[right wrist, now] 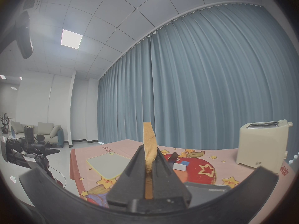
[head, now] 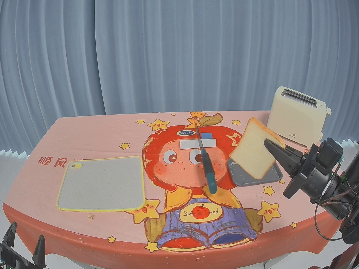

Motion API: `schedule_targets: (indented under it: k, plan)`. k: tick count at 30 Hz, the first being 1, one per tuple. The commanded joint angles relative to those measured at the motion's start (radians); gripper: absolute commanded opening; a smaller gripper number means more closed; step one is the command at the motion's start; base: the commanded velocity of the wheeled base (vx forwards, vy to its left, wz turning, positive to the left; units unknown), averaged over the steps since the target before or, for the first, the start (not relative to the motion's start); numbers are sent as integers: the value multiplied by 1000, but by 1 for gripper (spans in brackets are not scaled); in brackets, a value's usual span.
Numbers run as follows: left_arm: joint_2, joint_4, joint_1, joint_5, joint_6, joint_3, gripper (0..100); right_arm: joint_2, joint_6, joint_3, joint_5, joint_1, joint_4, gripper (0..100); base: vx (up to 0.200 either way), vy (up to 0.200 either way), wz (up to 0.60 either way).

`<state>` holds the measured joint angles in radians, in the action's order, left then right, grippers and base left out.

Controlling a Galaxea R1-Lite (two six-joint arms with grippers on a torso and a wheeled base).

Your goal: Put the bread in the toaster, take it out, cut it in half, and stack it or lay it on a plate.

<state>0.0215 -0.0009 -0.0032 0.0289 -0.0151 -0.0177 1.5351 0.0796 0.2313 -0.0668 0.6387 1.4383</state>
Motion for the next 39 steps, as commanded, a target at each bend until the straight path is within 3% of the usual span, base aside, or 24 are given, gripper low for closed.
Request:
schedule_targets:
  k: [1,17,35,39]
  plan:
    - [2,-1,0,-1,1,18,100,3,0,0,-1,2,1,0,0,200,0]
    - [2,-1,0,0,1,18,100,8,19,-3,1,24,1,0,0,200,0]
    - [2,-1,0,0,1,18,100,22,37,-4,1,53,4,0,0,0,0]
    - [2,-1,0,0,1,18,100,22,71,5,4,56,4,0,0,0,0]
